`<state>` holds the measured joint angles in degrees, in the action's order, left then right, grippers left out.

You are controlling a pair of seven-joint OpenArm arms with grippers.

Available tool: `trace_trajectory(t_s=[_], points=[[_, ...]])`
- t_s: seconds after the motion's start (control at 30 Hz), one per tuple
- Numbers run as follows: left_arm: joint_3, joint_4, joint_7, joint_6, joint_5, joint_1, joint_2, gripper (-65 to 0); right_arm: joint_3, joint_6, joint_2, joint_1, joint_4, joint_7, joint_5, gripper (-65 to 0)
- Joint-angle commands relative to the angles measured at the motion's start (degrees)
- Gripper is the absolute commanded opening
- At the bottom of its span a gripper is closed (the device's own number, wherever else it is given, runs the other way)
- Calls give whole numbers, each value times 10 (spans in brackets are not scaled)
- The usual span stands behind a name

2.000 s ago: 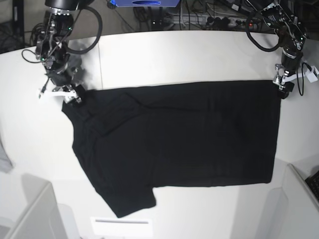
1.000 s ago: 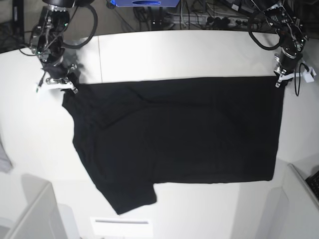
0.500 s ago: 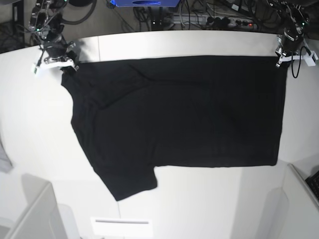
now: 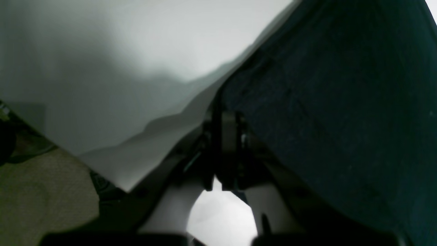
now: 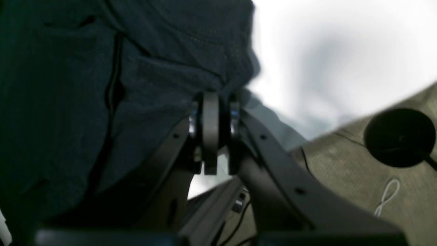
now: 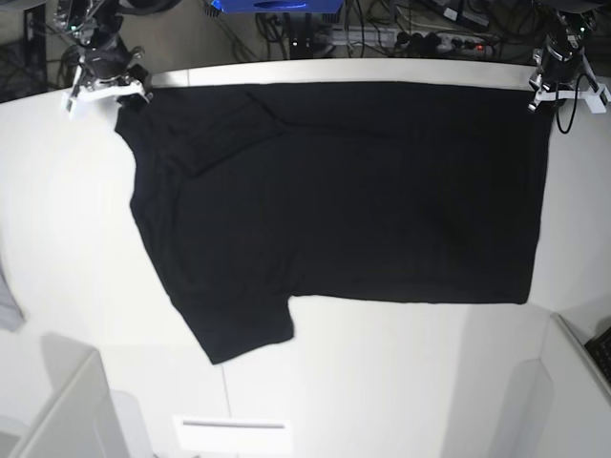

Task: Fold the T-shirt properly
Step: 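Hold the shoulder edge with both grippers and drag it taut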

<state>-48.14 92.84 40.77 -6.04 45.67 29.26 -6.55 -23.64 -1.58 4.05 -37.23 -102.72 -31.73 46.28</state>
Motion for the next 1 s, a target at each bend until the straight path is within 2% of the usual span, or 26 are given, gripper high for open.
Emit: trace_trajectory(t_s=[0.0,0.97], points=[[-6,7,-11,-2,4,4,-8,-650,-5,2,5,-7,-14,11,4,-650],[-7,7,-11,-2,4,31,-8,-650,-5,2,5,-19,-22,9,3,-650]])
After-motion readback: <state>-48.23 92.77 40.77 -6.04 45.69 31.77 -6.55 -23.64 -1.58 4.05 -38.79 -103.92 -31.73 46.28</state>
